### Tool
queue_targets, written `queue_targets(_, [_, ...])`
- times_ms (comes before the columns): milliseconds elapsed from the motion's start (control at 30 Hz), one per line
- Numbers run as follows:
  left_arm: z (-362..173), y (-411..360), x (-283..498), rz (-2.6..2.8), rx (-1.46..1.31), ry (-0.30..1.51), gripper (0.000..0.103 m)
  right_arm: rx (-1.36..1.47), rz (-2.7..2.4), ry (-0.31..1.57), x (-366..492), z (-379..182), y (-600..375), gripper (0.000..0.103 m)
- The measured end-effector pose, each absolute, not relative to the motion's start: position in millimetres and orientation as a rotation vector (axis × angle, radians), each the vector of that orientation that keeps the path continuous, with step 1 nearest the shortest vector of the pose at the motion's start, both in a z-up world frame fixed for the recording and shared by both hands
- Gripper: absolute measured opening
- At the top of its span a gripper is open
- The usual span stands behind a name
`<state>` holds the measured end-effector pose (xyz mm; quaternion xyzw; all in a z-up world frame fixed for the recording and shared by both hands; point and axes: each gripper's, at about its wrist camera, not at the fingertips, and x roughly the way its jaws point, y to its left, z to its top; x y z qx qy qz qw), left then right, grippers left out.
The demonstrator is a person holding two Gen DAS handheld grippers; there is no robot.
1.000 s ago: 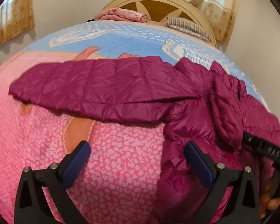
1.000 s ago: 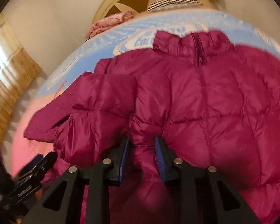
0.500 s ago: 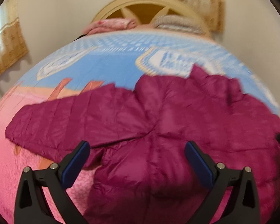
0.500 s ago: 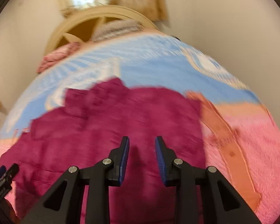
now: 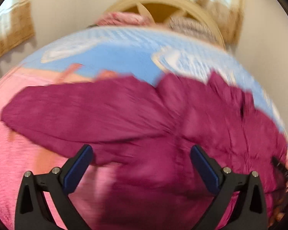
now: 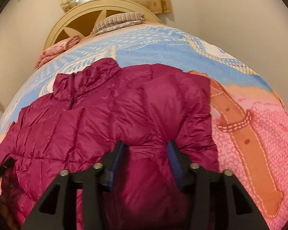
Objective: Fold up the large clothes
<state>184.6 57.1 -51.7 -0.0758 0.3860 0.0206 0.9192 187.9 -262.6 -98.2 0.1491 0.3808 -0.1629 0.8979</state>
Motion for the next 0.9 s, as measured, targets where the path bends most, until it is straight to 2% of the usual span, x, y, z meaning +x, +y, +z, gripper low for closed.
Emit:
queue_targets(167, [-30,187,171,0.282,-0.327,0.698,0.103,0.333,-0.323,0.771,185,-98,-265,0.053])
queue_targets(367, [-44,312,196,0.578,-0.403,0.73,0.102,0.3,-0.329,0.786,189,-99,-260,0.057])
queue_targets(467, [-60,332,215,0.544,-0.476,0.778,0.088,0.284,-0.333,0.792,190,-99,-258,0.058])
queue_targets(533, [-68,333,223,0.517,-0.493,0.802,0.072,0.282,-0.333,0.793,190,-100,-258,0.059])
queue_targets(567, [-73,329,229,0.494,-0.487,0.817,0.068,0.283,-0.333,0.793,190,-100,-258,0.059])
queue_targets(600, [-80,325,234,0.474,-0.488,0.846,0.058,0.283,-0.333,0.793,190,-100,-258,0.059])
queue_targets(667, [-84,317,234,0.481,-0.472,0.837,0.055,0.282,-0.333,0.792,190,-100,-257,0.059])
queue_targets(767, [-82,312,226,0.492,-0.457,0.812,0.047,0.284,-0.332,0.792,190,-99,-258,0.059])
queue_targets(800, [-81,315,227,0.489,-0.46,0.81,0.038,0.285,-0.332,0.792,190,-99,-257,0.059])
queue_targets(833, [-78,316,225,0.476,-0.466,0.807,0.024,0.285,-0.331,0.791,190,-99,-258,0.059])
queue_targets(867, [-74,317,224,0.44,-0.486,0.805,0.017,0.286,-0.331,0.79,190,-99,-258,0.059])
queue_targets(900, [-70,319,224,0.431,-0.491,0.804,0.017,0.287,-0.33,0.79,190,-99,-258,0.059])
